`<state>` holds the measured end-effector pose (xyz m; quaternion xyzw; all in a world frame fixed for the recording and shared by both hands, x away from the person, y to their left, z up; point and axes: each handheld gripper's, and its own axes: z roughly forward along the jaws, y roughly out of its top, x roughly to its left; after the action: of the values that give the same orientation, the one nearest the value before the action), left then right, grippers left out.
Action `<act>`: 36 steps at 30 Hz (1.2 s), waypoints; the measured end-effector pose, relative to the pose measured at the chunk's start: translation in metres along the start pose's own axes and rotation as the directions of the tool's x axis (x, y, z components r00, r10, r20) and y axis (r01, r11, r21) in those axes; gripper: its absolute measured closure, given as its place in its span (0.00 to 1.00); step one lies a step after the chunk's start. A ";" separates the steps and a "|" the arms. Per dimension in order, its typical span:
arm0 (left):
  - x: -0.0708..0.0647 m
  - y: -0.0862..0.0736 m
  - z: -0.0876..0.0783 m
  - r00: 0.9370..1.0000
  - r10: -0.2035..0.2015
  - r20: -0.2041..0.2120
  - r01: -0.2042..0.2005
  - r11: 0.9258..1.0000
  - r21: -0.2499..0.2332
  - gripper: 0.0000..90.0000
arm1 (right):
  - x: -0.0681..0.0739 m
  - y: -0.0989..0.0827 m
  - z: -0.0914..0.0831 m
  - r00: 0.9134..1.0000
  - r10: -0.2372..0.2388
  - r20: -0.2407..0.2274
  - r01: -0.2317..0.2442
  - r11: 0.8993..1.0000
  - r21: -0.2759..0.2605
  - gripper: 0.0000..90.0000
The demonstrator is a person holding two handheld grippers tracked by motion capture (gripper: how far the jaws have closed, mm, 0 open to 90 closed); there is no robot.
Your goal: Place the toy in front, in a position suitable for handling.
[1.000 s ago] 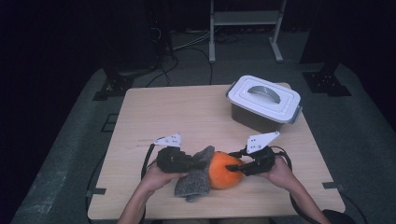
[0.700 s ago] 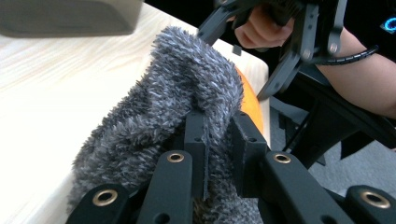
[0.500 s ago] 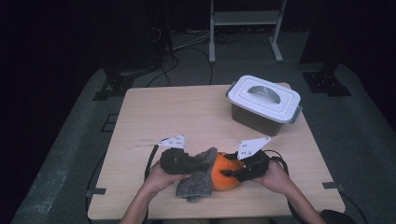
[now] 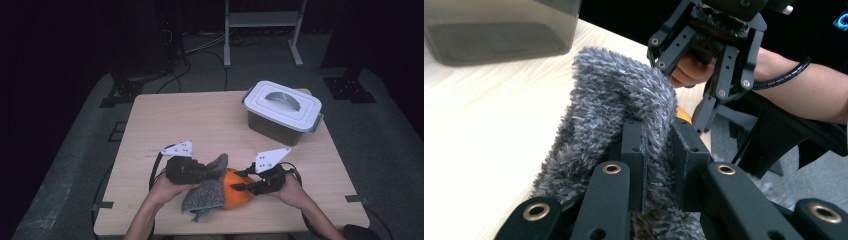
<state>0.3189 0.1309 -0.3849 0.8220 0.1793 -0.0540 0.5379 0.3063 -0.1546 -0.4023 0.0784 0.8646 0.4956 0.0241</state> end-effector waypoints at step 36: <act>0.004 -0.004 -0.008 0.999 0.005 0.033 -0.005 1.000 -0.013 0.87 | -0.002 -0.001 0.007 1.000 0.024 -0.014 -0.025 1.000 -0.011 0.57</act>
<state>0.3205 0.1407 -0.3856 0.8180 0.1687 -0.0649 0.5461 0.3091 -0.1491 -0.4067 0.0854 0.8610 0.5013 0.0124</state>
